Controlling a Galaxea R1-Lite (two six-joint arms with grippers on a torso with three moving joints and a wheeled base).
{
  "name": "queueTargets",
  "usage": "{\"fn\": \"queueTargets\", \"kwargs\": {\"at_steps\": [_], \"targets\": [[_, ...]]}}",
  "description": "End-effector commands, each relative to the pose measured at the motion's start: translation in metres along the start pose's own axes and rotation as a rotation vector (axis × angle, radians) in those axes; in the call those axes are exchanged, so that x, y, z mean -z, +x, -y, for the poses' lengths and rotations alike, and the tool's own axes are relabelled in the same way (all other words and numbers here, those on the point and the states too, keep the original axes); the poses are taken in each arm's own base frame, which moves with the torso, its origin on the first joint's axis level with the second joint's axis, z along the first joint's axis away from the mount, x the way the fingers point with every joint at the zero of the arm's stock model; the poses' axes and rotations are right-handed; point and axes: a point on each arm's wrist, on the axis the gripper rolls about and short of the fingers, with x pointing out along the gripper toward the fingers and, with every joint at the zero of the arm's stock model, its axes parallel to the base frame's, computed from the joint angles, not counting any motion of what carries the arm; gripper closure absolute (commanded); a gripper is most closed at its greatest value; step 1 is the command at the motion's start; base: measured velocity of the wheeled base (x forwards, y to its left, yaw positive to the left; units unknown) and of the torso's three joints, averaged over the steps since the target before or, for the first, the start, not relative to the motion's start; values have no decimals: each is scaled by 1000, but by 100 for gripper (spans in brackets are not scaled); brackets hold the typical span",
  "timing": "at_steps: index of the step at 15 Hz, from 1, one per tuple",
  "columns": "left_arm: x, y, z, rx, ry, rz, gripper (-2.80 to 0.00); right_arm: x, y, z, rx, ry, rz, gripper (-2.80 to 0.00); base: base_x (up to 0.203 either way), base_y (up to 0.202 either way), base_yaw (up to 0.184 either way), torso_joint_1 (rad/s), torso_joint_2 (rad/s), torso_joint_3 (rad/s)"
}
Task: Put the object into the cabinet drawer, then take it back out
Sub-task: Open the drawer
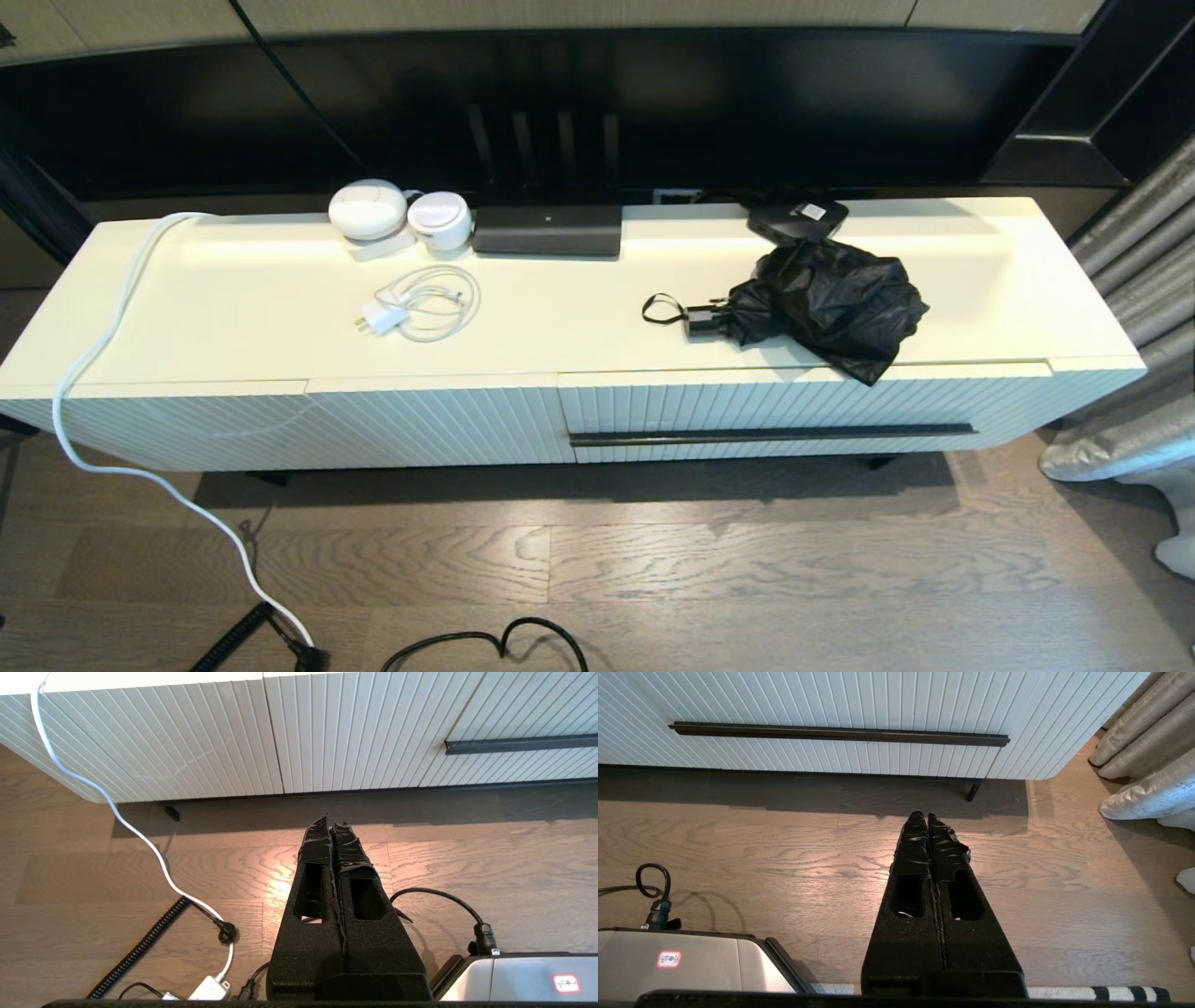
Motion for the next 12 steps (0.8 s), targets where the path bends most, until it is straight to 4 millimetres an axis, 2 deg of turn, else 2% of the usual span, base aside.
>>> {"fn": "queueTargets", "kwargs": {"at_steps": [1, 10, 12], "targets": [[0, 0, 0, 0, 0, -2, 0, 1, 0, 0, -1, -1, -1, 0, 0, 0, 0, 0, 0, 0], [0, 0, 0, -1, 0, -2, 0, 0, 0, 0, 1, -5, 0, 0, 0, 0, 0, 0, 0, 0], [0, 0, 0, 0, 0, -2, 0, -11, -4, 0, 1, -11, 29, 0, 0, 0, 0, 0, 0, 0]]}}
